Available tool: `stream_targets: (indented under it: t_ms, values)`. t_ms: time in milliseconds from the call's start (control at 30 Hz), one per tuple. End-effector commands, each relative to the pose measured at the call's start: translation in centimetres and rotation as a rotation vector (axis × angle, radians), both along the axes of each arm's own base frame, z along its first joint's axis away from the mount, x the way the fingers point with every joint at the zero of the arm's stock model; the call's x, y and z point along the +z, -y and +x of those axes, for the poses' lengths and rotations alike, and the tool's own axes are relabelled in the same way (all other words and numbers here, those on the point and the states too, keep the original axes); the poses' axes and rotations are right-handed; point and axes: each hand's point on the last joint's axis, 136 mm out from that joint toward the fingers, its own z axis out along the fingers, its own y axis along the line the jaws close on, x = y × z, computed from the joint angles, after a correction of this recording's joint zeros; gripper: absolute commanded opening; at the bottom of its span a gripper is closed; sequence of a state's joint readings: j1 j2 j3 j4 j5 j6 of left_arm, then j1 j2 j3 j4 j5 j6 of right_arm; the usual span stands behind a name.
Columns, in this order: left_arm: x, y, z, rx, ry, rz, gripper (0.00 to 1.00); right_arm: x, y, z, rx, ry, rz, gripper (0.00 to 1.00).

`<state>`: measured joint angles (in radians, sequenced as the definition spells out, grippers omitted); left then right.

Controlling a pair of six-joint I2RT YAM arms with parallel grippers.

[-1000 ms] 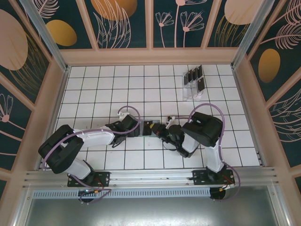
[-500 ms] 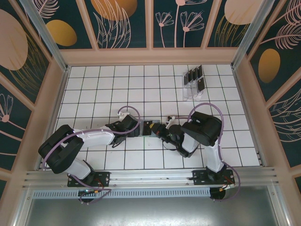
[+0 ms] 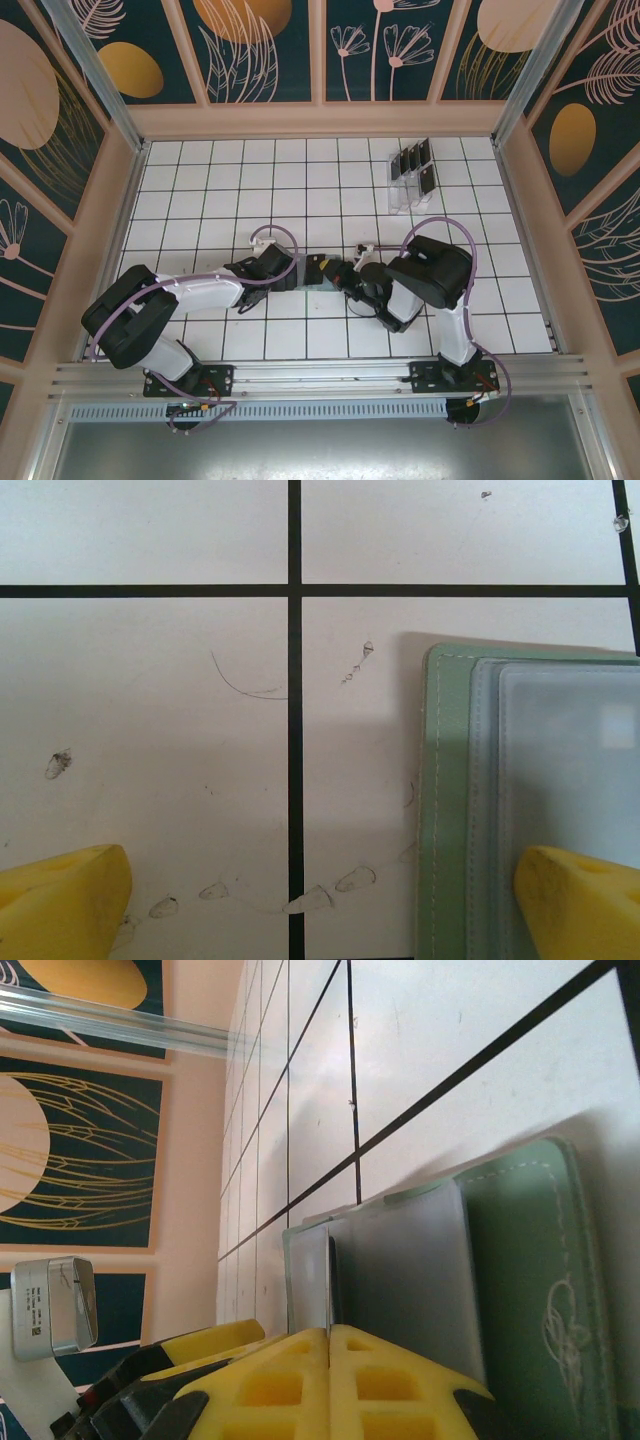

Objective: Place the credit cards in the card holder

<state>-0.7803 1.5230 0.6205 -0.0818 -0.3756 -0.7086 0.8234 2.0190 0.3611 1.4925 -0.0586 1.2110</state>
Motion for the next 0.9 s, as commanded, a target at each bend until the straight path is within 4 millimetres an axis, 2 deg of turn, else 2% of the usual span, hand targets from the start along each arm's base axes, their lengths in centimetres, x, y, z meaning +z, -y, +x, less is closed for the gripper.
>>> stream_targets:
  t_ms: [0,533,867]
  values:
    - [-3.1,-2.3,-3.3,-0.051,-0.142,0.124,0.98,-3.8,0.9,-0.3,0.005,-0.057,-0.126,0.00]
    - [-3.1,-2.4,-3.4,-0.051,-0.141,0.123,0.99,-4.3,-0.3,-0.7,0.037,-0.064,-0.140,0.00]
    - [-3.1,-2.3,-3.4,-0.051,-0.139,0.119,0.99,-4.5,-0.2,-1.0,0.036,-0.082,-0.146,0.00]
